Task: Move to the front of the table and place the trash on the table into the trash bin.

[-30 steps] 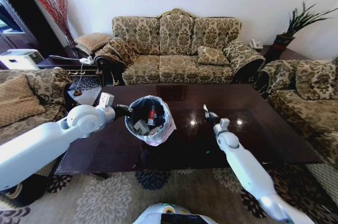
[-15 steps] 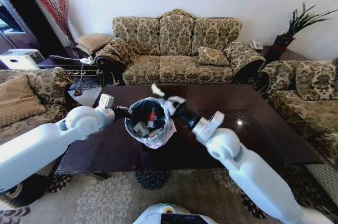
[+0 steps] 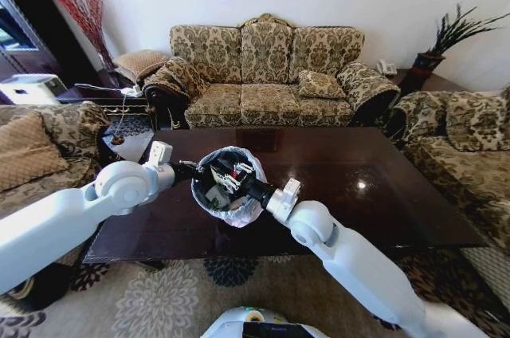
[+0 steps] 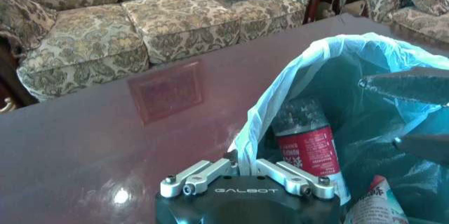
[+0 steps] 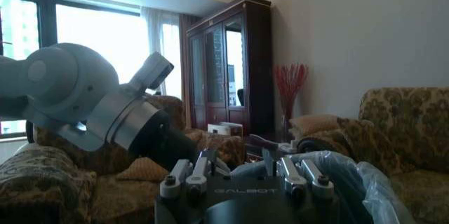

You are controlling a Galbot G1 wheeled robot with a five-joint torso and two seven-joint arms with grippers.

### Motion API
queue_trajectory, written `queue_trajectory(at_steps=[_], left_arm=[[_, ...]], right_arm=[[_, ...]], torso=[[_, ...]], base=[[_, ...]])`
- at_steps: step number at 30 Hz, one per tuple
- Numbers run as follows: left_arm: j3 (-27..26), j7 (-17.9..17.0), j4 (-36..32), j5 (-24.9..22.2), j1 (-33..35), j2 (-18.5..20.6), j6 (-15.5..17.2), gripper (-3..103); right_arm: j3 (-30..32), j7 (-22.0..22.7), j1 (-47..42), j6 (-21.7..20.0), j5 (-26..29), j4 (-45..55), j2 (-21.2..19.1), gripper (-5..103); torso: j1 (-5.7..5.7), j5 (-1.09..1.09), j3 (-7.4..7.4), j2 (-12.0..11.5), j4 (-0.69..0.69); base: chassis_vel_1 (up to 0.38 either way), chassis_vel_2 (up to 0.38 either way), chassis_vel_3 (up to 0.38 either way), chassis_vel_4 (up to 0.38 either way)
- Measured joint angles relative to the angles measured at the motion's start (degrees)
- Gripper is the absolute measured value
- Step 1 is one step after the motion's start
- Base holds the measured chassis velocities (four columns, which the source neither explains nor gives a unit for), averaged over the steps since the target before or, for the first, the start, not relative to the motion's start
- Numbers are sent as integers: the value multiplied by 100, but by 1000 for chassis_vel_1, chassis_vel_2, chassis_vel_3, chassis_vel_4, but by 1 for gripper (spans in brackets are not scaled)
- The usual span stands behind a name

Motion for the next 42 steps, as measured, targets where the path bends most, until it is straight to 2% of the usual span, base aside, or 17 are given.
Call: queue_trajectory(at_steps=[3, 4, 5, 7, 9, 11, 12, 13, 15, 19, 21, 27, 32, 35, 38, 40, 42], left_arm=[[20, -44, 19, 1, -2, -28, -3, 0], [12, -77, 77, 8, 16, -33, -7, 0], [12, -77, 77, 8, 16, -33, -7, 0], [-192, -133, 172, 9, 154, -3, 84, 0], [-295, -162, 194, 9, 214, 2, 142, 0], [-723, -318, 271, -37, 442, -24, 269, 0], [-827, -363, 302, -62, 458, -30, 283, 0], [-827, -363, 302, -62, 458, -30, 283, 0], [-978, -387, 337, -105, 423, 43, 286, 0], [-1095, -412, 288, -179, 391, 249, 267, 0], [-1136, -456, 188, -261, 382, 520, 220, 0], [-1136, -642, 97, -426, 338, 942, 1, 0], [-1092, -662, 207, -417, 272, 1070, -109, 0], [-1062, -577, 396, -180, 262, 1129, -191, 0], [-1055, -513, 782, 363, 420, 1050, -402, 0], [-1058, -510, 837, 423, 438, 1034, -427, 0], [-1095, -397, 1421, 1019, 516, 924, -732, 0]], right_arm=[[102, 7, -76, 108, 152, 109, 12, 52], [349, 71, -211, 180, 427, 384, 27, 58], [349, 71, -211, 180, 427, 384, 27, 58], [1028, 197, -527, 176, 692, 928, -61, 68], [1273, 244, -666, 176, 720, 1095, -131, 68], [2228, 315, -1282, 175, 729, 1432, -420, 84], [2647, 305, -1571, 218, 700, 1478, -525, 84], [2647, 305, -1571, 218, 700, 1478, -525, 84], [3623, 240, -2223, 382, 588, 1492, -590, 95], [4253, 161, -2767, 590, 468, 1426, -462, 100], [4679, 87, -3291, 838, 421, 1302, -346, 100], [5030, -59, -3703, 1302, 236, 933, -225, 100], [5073, -63, -3813, 1459, 153, 794, -170, 100], [5038, 40, -3830, 1729, 15, 555, -121, 100], [5002, 214, -3822, 2097, -165, 101, -56, 100], [5001, 231, -3822, 2147, -201, 39, -55, 100], [5049, 289, -3828, 2402, -405, -370, -59, 100]], torso=[[1, 1, 0, 0, 0], [1, 1, 0, 0, -1], [1, 1, 0, 0, -1], [1, -1, 0, 0, 0], [1, -1, 0, 1, 2], [0, 1, 0, 1, 3], [0, 0, 0, 1, 1], [0, 0, 0, 1, 1], [0, 0, 0, 1, -3], [0, 2, -1, 1, -2], [0, 1, 0, 1, 1], [0, 1, 0, 1, 2], [0, 1, 0, 1, 0], [-1, 1, 0, 1, -1], [1, 4, 1, 1, -4], [1, 3, 0, 1, -4], [0, 3, 1, 0, -5]], base=[[0, 0, 0, 0], [0, 0, 0, 0], [0, 0, 0, 0], [0, 0, 0, 0], [0, 0, 0, 0], [0, 0, 0, 0], [0, 0, 0, 0], [0, 0, 0, 0], [0, 0, 0, 0], [0, 0, 0, 0], [-71, -63, 59, 64], [-125, -128, 148, 138], [-238, -231, 225, 242], [-287, -279, 275, 265], [-224, -223, 208, 203], [-196, -171, 171, 109], [-85, -123, 51, 46]])
